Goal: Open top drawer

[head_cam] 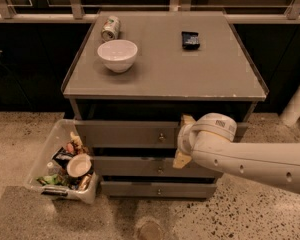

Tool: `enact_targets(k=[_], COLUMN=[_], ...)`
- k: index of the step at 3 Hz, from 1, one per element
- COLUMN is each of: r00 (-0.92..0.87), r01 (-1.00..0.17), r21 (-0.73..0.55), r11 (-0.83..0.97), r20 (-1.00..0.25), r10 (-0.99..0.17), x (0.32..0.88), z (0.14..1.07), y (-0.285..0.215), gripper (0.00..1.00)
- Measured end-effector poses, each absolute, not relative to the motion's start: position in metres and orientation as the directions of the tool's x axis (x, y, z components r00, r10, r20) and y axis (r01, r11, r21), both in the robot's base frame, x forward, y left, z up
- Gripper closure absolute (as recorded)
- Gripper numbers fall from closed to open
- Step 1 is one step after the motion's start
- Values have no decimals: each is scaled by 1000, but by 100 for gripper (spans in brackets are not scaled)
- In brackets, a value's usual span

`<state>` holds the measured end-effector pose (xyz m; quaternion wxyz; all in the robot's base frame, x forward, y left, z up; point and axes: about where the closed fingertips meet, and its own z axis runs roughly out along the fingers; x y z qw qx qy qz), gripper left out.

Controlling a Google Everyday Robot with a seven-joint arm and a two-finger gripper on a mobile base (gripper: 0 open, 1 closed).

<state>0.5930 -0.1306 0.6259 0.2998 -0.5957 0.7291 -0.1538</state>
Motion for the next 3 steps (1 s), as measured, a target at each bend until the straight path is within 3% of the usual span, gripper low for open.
enact_targets(k=[1,3], r00=[-107,-107], r01=[-776,-776], r21=[-584,-584], r11=[238,238], r20=[-250,-250], r10=[-962,-962], x=[594,594], z=[624,624], y=[-131,-131], gripper=[0,42])
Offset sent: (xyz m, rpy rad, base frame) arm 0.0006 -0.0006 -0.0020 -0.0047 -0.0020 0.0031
